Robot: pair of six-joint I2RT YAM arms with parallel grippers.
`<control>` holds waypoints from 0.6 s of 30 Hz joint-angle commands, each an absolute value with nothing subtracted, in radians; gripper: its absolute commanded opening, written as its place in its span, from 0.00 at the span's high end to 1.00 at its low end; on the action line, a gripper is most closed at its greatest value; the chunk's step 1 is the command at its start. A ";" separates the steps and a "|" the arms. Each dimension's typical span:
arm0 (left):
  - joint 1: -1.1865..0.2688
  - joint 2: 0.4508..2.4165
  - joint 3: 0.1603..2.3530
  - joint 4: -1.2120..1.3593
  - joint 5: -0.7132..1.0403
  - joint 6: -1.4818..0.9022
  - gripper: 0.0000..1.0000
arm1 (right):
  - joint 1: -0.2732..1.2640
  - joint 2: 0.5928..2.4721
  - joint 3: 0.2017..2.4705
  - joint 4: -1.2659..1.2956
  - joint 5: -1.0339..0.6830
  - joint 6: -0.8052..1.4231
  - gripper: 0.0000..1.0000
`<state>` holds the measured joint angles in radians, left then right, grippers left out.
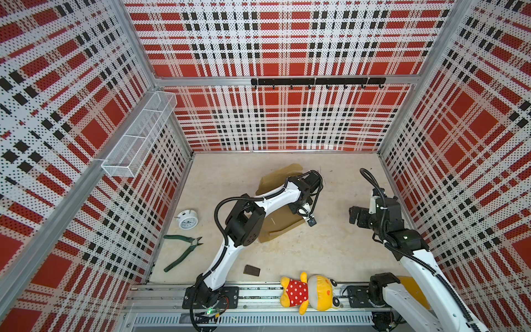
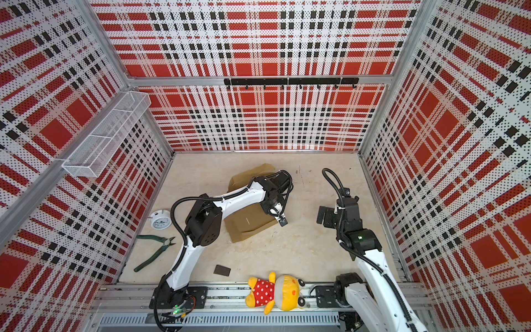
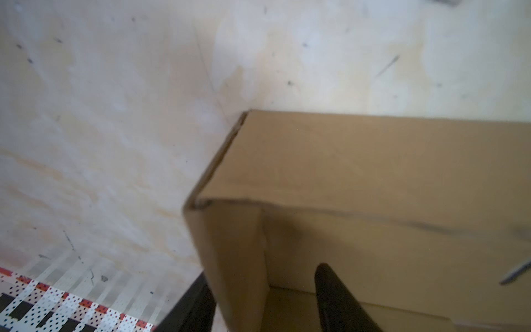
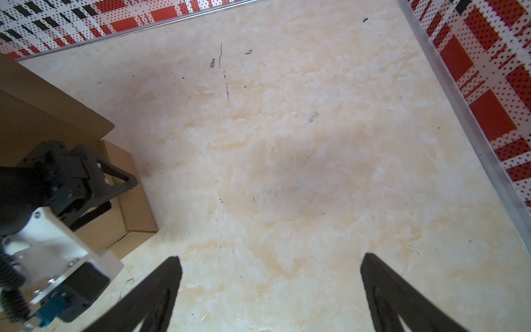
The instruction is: Fold the paper box
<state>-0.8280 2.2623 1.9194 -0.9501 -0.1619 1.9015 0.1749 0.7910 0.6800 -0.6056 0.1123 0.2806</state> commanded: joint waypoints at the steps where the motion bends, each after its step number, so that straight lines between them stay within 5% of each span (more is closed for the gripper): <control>1: -0.846 2.146 1.879 -0.931 -0.209 2.537 0.39 | 0.173 0.837 0.729 -0.541 0.035 0.284 0.00; 18: -0.850 1.669 1.554 -0.900 -0.152 1.995 0.15 | 0.403 1.187 0.811 -0.262 0.001 0.241 0.07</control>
